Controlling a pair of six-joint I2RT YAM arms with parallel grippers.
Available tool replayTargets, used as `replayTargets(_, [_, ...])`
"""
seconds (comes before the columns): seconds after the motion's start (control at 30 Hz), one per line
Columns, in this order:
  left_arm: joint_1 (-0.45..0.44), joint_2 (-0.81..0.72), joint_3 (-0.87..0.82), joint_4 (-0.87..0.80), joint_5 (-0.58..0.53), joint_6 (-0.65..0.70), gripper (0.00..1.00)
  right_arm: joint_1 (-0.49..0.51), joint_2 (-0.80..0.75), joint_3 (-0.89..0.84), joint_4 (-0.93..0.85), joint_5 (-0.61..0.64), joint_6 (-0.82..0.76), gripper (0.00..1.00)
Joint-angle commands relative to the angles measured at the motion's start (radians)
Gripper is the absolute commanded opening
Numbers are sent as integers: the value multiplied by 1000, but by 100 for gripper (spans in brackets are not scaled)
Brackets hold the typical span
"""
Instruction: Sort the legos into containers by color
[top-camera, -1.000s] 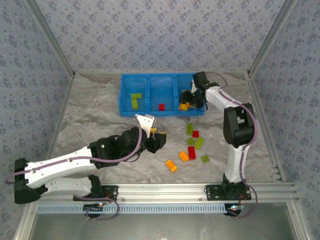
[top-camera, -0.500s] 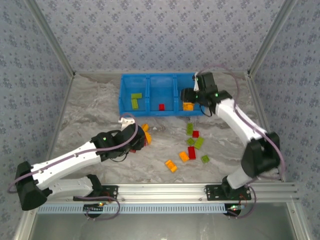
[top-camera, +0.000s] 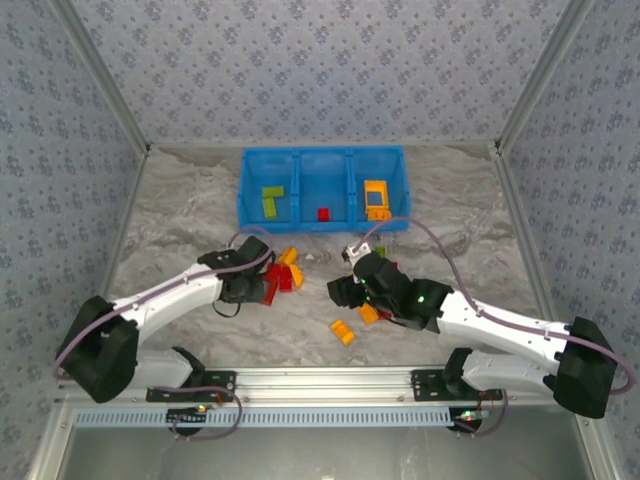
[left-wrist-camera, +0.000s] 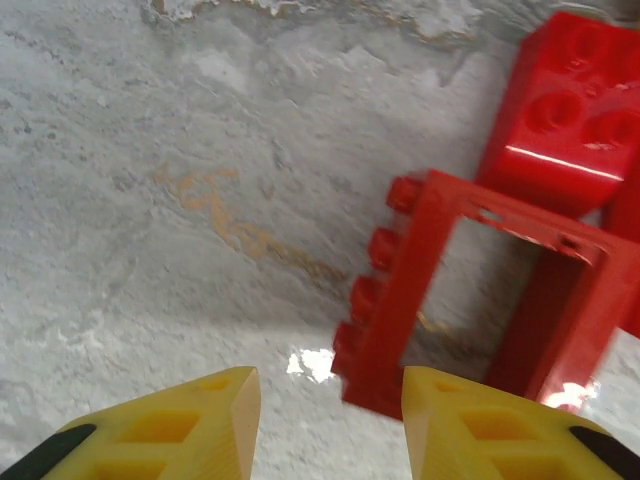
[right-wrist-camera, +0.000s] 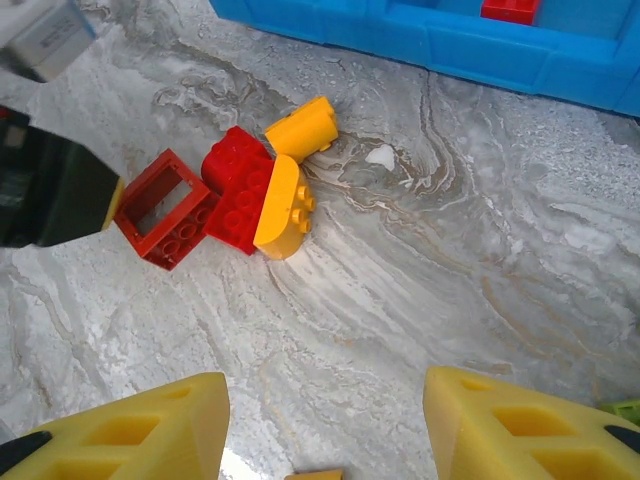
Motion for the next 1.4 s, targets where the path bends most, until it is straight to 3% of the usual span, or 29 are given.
replayTargets(0.0, [42, 38, 34, 65, 62, 103, 41, 11, -26, 7, -9, 77, 44, 56])
replayTargets(0.33, [65, 103, 51, 134, 139, 172, 38, -19, 2, 54, -21, 55, 17, 57])
replayTargets(0.6, [67, -12, 40, 159, 154, 182, 43, -24, 2, 48, -22, 45, 25, 58])
replayTargets(0.83, [71, 74, 52, 192, 194, 205, 43, -25, 2, 59, -31, 39, 26, 58])
replayTargets(1.1, [106, 187, 92, 224, 222, 253, 36, -20, -5, 53, 27, -73, 9, 58])
replayTargets(1.37, [106, 179, 71, 232, 223, 248, 23, -21, -18, 24, 74, -118, 10, 58])
